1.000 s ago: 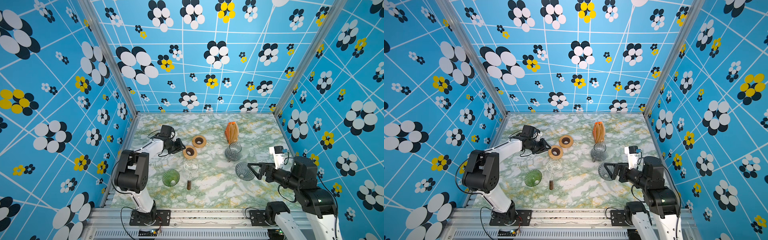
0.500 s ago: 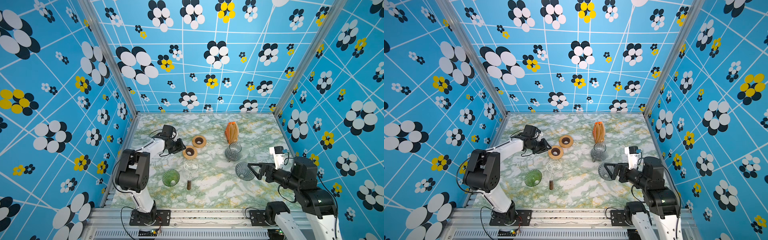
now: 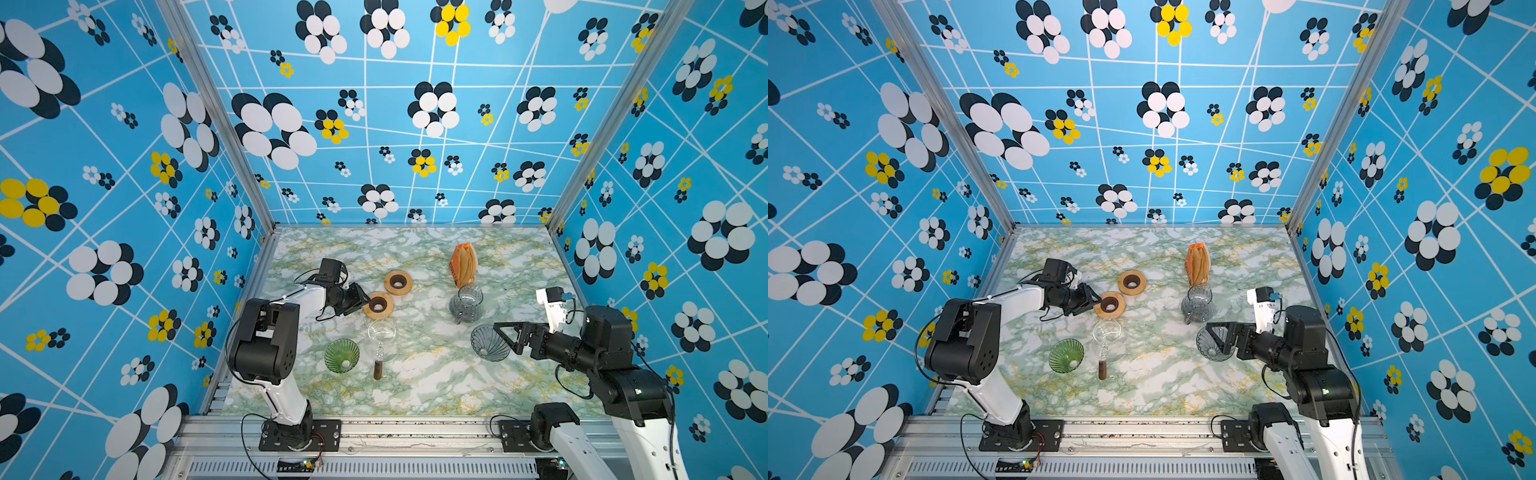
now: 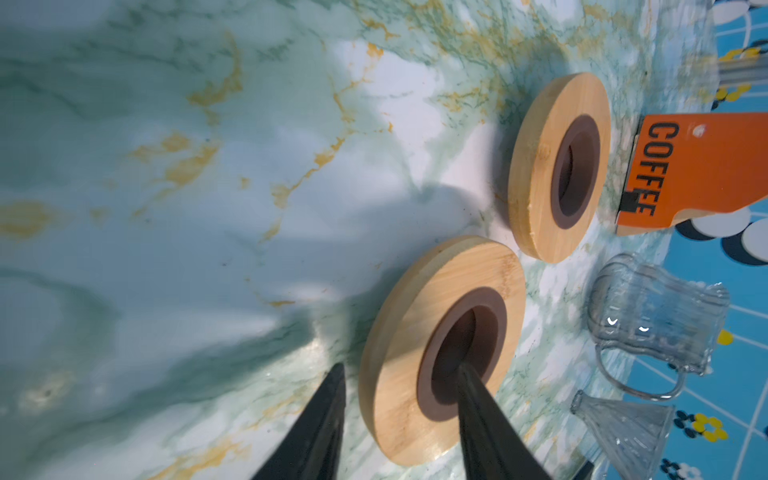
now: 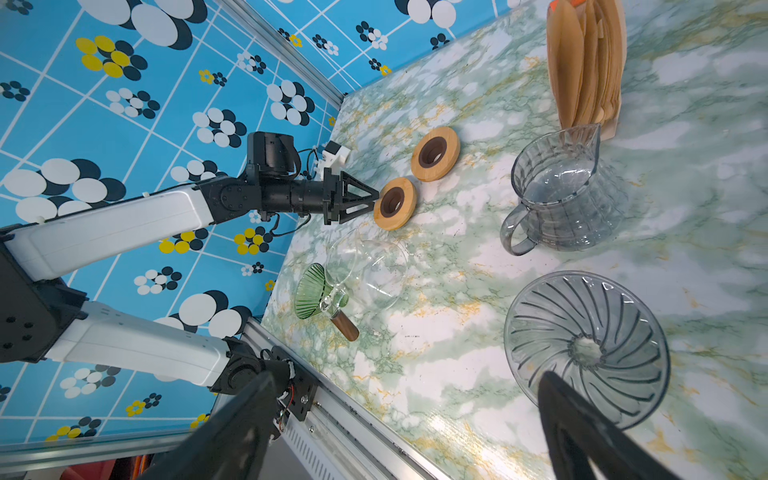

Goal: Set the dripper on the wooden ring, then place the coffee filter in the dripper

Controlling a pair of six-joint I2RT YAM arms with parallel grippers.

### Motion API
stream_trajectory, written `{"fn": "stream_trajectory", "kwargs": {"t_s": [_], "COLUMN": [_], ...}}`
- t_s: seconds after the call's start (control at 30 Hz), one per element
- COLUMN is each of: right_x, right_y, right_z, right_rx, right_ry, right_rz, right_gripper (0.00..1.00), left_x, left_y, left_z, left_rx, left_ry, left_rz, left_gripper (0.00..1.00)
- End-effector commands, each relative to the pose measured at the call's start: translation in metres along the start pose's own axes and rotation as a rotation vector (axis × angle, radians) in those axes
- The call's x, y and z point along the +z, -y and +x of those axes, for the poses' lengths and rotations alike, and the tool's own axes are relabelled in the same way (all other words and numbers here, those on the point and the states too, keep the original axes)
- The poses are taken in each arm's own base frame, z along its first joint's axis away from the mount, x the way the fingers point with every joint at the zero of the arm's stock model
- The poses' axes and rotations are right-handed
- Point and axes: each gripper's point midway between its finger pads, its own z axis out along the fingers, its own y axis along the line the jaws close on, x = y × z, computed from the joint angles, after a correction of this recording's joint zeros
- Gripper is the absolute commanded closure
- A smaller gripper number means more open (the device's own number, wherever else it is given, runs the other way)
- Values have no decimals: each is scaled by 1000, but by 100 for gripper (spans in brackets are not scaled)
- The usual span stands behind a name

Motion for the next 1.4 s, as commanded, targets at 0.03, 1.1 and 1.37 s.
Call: {"fn": "stream_trajectory", "kwargs": {"t_s": [0.03,1.1,1.37], "right_x": [-2,100,92], "right_y": [-4,-92,-85], "right_z": [-17,-1,0], "right_rx": [20,-274,-287], "right_ry": [43,-145,-149], "right_rz": [18,-21,10], "right_gripper": [1,1,1], "left_x": [4,22,29], "left_y": [2,-13,-10], "left_z": [-1,13,14], "left_rx": [-30,-103,-105], "left_ry": [6,-100,-112], "left_rz": [53,246,265], "left_gripper": [48,50,55]}}
